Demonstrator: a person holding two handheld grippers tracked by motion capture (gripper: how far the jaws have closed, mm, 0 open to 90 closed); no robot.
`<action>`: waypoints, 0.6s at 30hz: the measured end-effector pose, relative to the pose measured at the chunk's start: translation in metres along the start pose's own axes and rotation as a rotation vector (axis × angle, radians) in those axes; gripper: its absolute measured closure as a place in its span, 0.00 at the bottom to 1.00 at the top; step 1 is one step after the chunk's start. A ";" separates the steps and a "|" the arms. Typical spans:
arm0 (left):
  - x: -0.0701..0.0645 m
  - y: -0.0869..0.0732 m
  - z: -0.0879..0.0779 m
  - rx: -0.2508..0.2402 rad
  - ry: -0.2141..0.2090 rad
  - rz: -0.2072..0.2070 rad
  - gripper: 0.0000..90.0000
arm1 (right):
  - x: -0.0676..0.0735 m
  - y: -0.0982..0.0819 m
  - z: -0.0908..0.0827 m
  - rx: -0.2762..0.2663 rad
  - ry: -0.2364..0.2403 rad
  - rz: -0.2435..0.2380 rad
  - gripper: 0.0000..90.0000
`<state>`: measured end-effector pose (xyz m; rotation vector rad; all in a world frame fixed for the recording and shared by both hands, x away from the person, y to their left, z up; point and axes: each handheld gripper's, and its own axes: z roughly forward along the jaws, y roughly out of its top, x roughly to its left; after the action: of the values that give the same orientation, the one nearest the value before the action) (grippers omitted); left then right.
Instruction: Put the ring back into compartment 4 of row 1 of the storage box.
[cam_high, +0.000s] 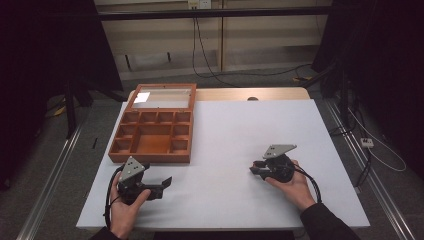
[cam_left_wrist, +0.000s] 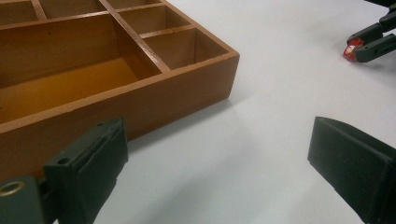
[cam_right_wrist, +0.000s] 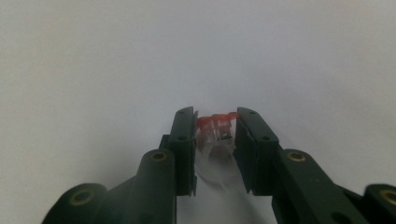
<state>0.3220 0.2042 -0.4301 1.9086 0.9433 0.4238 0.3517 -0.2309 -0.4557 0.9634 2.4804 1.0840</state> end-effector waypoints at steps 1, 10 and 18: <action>0.000 0.000 0.000 0.000 0.000 0.000 0.06 | 0.000 0.000 0.000 -0.003 -0.001 0.001 0.77; 0.000 0.000 0.000 0.002 0.001 -0.001 0.06 | 0.000 0.001 -0.003 -0.027 0.006 0.009 0.77; 0.001 0.000 0.000 -0.005 -0.002 -0.011 0.06 | 0.000 0.002 -0.006 -0.059 0.008 0.023 0.77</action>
<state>0.3227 0.2055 -0.4300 1.8981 0.9506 0.4177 0.3500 -0.2334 -0.4499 0.9746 2.4345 1.1642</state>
